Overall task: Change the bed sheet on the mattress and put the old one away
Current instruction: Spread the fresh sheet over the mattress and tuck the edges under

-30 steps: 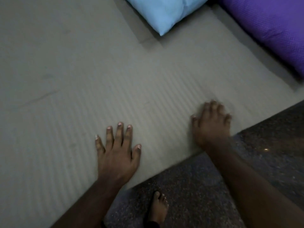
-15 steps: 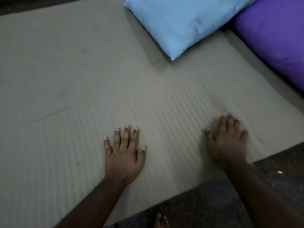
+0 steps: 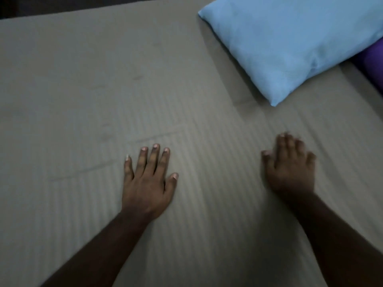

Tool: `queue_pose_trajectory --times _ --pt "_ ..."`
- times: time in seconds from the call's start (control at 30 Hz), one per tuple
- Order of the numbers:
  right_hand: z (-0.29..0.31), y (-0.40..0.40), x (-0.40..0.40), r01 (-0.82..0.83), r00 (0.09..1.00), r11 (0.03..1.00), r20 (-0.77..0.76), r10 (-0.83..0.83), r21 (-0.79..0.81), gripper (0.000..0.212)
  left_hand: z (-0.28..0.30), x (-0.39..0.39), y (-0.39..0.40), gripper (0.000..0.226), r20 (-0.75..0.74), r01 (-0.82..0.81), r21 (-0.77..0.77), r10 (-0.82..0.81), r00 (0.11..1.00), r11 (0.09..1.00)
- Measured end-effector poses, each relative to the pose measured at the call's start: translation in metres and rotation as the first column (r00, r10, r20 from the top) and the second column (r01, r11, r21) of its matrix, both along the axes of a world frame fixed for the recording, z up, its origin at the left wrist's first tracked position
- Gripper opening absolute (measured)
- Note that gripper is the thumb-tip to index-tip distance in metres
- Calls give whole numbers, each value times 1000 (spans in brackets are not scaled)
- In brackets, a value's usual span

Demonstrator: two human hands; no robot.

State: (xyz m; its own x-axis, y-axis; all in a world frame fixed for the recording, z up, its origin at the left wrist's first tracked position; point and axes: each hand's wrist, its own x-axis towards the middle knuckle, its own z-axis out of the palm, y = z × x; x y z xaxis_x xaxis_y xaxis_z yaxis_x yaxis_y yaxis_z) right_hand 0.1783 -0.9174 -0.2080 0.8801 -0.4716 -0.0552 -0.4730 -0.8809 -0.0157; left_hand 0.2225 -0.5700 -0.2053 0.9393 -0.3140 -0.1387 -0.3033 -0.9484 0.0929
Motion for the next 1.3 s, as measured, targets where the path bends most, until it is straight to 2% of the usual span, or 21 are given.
queue_pose_trajectory --times 0.03,0.07,0.13,0.17,0.23,0.27,0.33,0.4,0.47,0.53,0.57,0.6,0.7,0.8,0.9,1.0,1.07,1.13,1.2,1.23,1.3 --pt "5 10 8 82 996 996 41 -81 -30 71 1 11 4 68 4 -9 -1 9 1000 1000" --pt "8 32 19 46 993 997 107 -40 -57 68 2 23 8 67 3 -21 -3 21 1000 1000" --pt "4 106 40 -327 921 945 222 321 -9 61 3 42 13 65 -5 -35 -2 35 999 999" --pt "3 149 57 -534 826 844 241 509 49 58 3 54 18 64 -9 -29 5 29 1000 1000" --pt "-1 210 87 -721 690 685 205 695 106 55 2 76 30 64 -7 -4 17 4 1000 1000" --pt "-5 216 106 -739 672 666 197 714 105 57 1 87 38 64 -2 11 24 -11 1000 1000" --pt "-12 188 141 -681 731 727 145 667 86 68 0 108 56 63 15 25 44 -26 1000 999" --pt "-15 126 163 -534 844 845 55 533 5 75 1 129 74 64 25 -7 44 6 1000 999" --pt "-9 67 179 -301 953 953 19 301 -16 77 1 147 90 65 29 -109 24 109 994 994" --pt "0 57 190 -61 997 998 51 61 11 76 0 159 97 66 27 -183 18 182 983 983" --pt "1 74 193 -72 991 997 112 74 -21 72 0 161 94 67 26 -198 22 198 980 980" --pt "-1 104 194 -195 966 980 166 200 -43 67 1 162 89 68 29 -197 27 196 980 980" --pt "-5 216 204 -683 714 730 224 663 17 59 1 167 76 68 18 -104 47 103 995 993" --pt "-12 246 239 -778 619 628 186 763 13 63 0 185 90 68 -1 -63 59 63 998 996" --pt "-21 177 283 -665 740 747 115 663 -27 72 -1 210 121 68 -9 -142 51 142 990 989" --pt "-17 103 315 -375 915 922 122 384 -90 75 2 237 150 71 -29 -331 32 332 943 943" --pt "-9 115 327 -212 960 974 171 223 -78 73 3 247 147 72 -37 -411 21 411 911 911" --pt "-8 171 324 -427 868 902 254 427 -62 67 4 249 126 71 -9 -380 9 380 925 925" --pt "-9 241 315 -751 625 660 292 724 -26 60 0 250 105 67 19 -258 25 258 966 966" --pt "-8 265 313 -828 543 561 259 799 6 59 -2 254 102 66 33 -220 36 218 975 975" --pt "-13 272 330 -862 497 505 228 837 25 62 -2 266 109 66 40 -209 40 208 977 977"
